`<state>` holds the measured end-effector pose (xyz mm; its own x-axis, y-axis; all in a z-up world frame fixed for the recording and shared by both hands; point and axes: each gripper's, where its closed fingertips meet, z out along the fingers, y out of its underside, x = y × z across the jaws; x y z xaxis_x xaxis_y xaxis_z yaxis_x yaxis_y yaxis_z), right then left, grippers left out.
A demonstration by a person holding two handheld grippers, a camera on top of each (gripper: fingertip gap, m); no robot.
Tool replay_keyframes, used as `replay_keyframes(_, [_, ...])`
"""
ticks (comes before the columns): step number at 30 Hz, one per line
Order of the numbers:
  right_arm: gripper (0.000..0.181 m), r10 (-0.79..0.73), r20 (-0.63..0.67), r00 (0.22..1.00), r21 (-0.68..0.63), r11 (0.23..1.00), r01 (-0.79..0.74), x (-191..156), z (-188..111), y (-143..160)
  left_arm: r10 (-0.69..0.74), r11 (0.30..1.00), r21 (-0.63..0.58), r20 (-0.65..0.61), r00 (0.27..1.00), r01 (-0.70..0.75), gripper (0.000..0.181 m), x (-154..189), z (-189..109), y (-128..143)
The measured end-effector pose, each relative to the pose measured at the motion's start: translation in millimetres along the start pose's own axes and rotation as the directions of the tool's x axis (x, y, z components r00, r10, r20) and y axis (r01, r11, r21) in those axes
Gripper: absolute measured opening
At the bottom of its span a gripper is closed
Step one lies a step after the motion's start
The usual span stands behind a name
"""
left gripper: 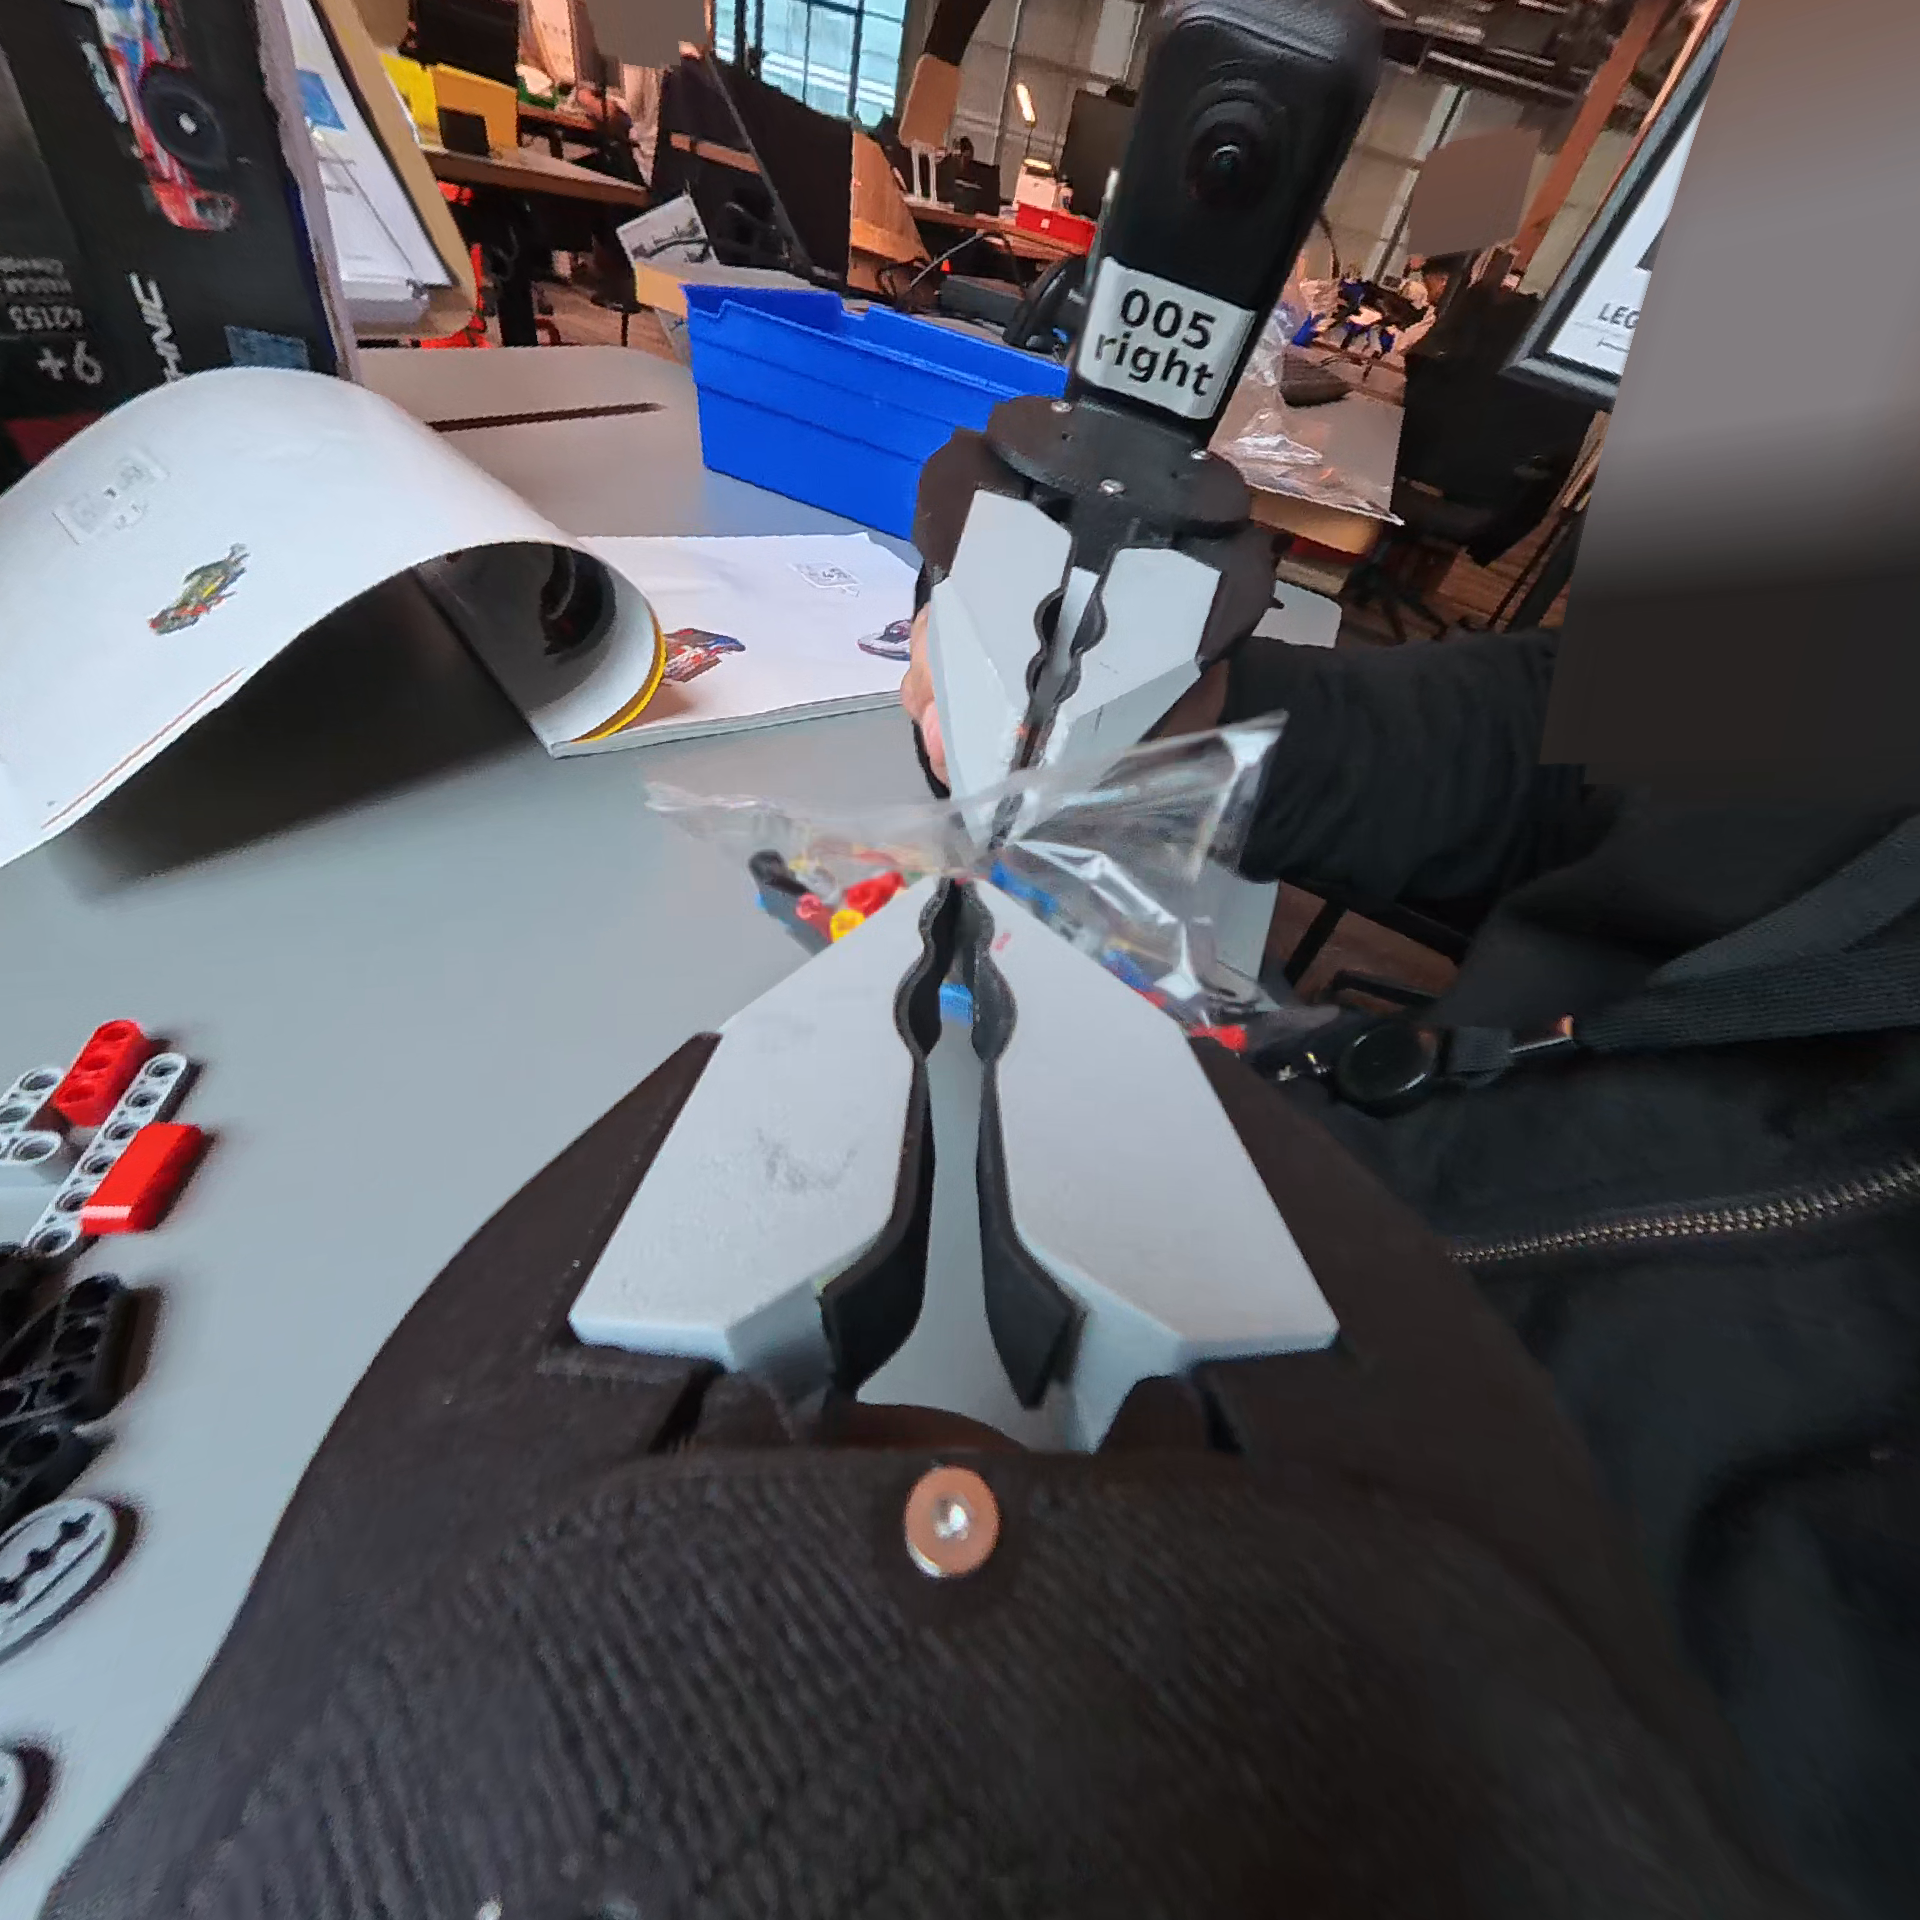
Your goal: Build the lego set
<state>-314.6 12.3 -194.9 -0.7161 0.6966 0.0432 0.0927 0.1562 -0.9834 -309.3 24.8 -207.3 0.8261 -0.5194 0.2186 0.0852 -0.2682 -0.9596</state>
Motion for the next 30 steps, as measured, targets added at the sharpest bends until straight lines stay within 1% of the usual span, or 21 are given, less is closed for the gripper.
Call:
replay_keyframes(2, [0.0, -0.001, -0.008, 1.0, -0.009, 1.0, 0.001, 2, -2, 1, -0.031, 1.0, 0.001, 0.004, 1.0, 0.031, 0.0, -6, -5, -1])
replay_keyframes(5, [0.0, -0.021, -0.015, 1.0, -0.04, 0.999, 0.02, 2, 0, 6, -0.088, 0.994, 0.061, -0.078, 0.993, 0.093, 0.0, 1, -11, -10])
replay_keyframes(6, [0.0, -0.03, -0.016, 0.999, -0.047, 0.998, 0.029, 1, 1, 8, -0.099, 0.993, 0.062, -0.095, 0.991, 0.105, 0.013, 2, -10, -11])
replay_keyframes(7, [0.0, -0.039, -0.015, 0.999, -0.051, 0.998, 0.039, 0, 2, 8, -0.114, 0.991, 0.053, -0.098, 0.989, 0.119, 0.02, 2, -8, -10])
replay_keyframes(11, [0.0, -0.074, -0.002, 0.997, -0.043, 0.996, 0.074, -6, 3, 6, -0.108, 0.991, 0.063, -0.129, 0.986, 0.117, 0.021, 8, -4, -10])
replay_keyframes(12, [0.0, -0.089, 0.0, 0.996, -0.047, 0.995, 0.089, -8, 4, 7, -0.106, 0.991, 0.062, -0.144, 0.984, 0.116, 0.021, 9, -3, -10])
replay_keyframes(13, [0.0, -0.1, -0.007, 0.995, -0.056, 0.993, 0.1, -7, 4, 8, -0.108, 0.991, 0.06, -0.153, 0.982, 0.118, 0.014, 9, -4, -9])
replay_keyframes(14, [0.0, -0.106, -0.008, 0.994, -0.067, 0.992, 0.105, -7, 4, 9, -0.105, 0.992, 0.056, -0.153, 0.983, 0.114, 0.0, 10, -4, -9])
replay_keyframes(16, [0.0, -0.109, -0.004, 0.994, -0.076, 0.991, 0.108, -9, 4, 10, -0.064, 0.996, 0.045, -0.139, 0.988, 0.071, 0.0, 11, -3, -8])
replay_keyframes(19, [0.0, -0.12, -0.012, 0.993, -0.095, 0.988, 0.119, -8, 2, 13, -0.048, 0.999, 0.008, -0.103, 0.993, 0.049, 0.0, 10, 0, -6])
replay_keyframes(22, [0.0, -0.107, -0.021, 0.994, -0.076, 0.991, 0.105, -5, -5, 10, 0.018, 0.997, -0.076, 0.006, 1.0, -0.017, 0.0, -9, -2, 7])
replay_keyframes(24, [0.0, -0.083, -0.052, 0.995, -0.085, 0.993, 0.078, 3, -11, 12, -0.011, 0.994, -0.107, -0.014, 1.0, 0.009, 0.0, -9, -9, 11])
replay_keyframes(26, [0.0, -0.063, -0.08, 0.995, -0.099, 0.994, 0.055, 11, -15, 16, -0.024, 0.996, -0.085, -0.047, 0.999, 0.02, 0.0, -6, -17, 6])
replay_keyframes(27, [0.0, -0.062, -0.08, 0.995, -0.102, 0.993, 0.053, 11, -15, 17, -0.027, 0.998, -0.064, -0.051, 0.998, 0.024, 0.001, -6, -20, 2])
replay_keyframes(28, [0.0, -0.065, -0.072, 0.995, -0.101, 0.993, 0.057, 9, -15, 17, -0.04, 0.998, -0.045, -0.063, 0.997, 0.038, 0.015, -5, -21, -2])
replay_keyframes(29, [0.0, -0.075, -0.065, 0.995, -0.098, 0.993, 0.068, 7, -13, 16, -0.059, 0.998, -0.041, -0.079, 0.995, 0.056, 0.023, -4, -19, -4])
replay_keyframes(30, [0.0, -0.088, -0.059, 0.994, -0.093, 0.992, 0.082, 5, -11, 14, -0.066, 0.997, -0.048, -0.103, 0.993, 0.061, 0.024, -1, -15, -4])
